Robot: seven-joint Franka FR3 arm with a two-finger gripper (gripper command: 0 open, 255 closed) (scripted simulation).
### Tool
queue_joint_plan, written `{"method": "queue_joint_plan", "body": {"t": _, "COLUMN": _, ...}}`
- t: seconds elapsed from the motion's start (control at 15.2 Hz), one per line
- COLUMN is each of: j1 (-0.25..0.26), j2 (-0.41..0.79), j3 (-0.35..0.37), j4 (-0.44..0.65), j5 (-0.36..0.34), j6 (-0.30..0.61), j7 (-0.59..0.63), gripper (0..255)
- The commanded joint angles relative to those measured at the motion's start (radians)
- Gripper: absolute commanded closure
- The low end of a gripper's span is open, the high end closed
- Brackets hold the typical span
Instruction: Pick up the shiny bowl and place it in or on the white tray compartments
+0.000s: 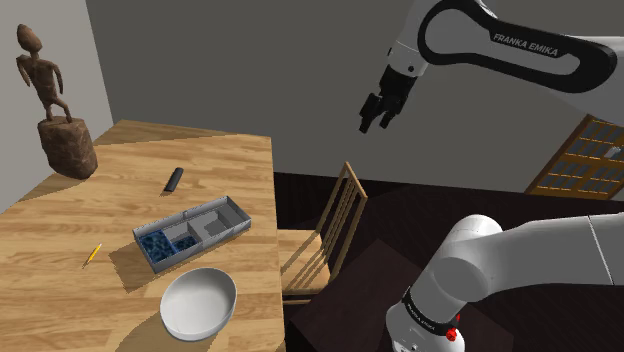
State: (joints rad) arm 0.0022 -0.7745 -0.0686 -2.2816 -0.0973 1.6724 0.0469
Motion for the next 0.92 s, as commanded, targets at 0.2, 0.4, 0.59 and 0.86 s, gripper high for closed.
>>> {"method": "queue_joint_plan", "body": {"t": 0.2, "j1": 0.015, "j2": 0.015, "j3": 0.023, "j4": -0.074, "j5": 0.02, "j6": 0.08, "j7": 0.03, "gripper": 0}}
{"method": "queue_joint_plan", "body": {"t": 0.4, "j1": 0.032, "j2": 0.041, "j3": 0.048, "j4": -0.138, "j5": 0.04, "j6": 0.162, "j7": 0.059, "gripper": 0}}
{"method": "queue_joint_plan", "body": {"t": 0.59, "j1": 0.051, "j2": 0.079, "j3": 0.073, "j4": -0.194, "j5": 0.061, "j6": 0.248, "j7": 0.088, "gripper": 0}}
{"method": "queue_joint_plan", "body": {"t": 0.86, "j1": 0.077, "j2": 0.149, "j3": 0.108, "j4": -0.252, "j5": 0.088, "j6": 0.367, "j7": 0.125, "gripper": 0}}
